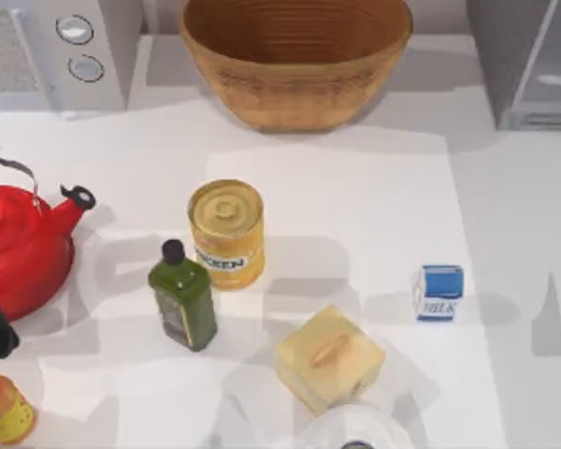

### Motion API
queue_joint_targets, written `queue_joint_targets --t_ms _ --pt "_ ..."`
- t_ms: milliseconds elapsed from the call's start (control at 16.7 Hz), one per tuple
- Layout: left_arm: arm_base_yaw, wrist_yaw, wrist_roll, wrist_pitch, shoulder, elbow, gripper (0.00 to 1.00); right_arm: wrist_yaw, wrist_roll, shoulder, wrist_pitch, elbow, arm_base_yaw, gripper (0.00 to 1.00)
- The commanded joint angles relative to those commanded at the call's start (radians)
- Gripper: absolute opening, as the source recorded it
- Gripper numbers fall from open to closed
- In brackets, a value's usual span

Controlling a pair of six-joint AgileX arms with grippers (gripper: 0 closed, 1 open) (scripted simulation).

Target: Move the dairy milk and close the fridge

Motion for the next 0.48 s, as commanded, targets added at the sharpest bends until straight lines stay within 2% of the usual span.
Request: queue_joint_targets --t_ms 240,360,480 --pt "0.0 0.0 0.0 0.0 0.0 0.0 1.0 0.036 0.002 0.036 0.036 0.001 0.036 1.0" --pt "0.0 0.0 0.0 0.0 0.0 0.0 1.0 0.113 0.005 0.11 0.11 0.003 0.113 1.0" --pt "0.0 0.0 0.0 0.0 0.0 0.0 1.0 0.23 0.008 0.211 0.208 0.007 0.231 1.0"
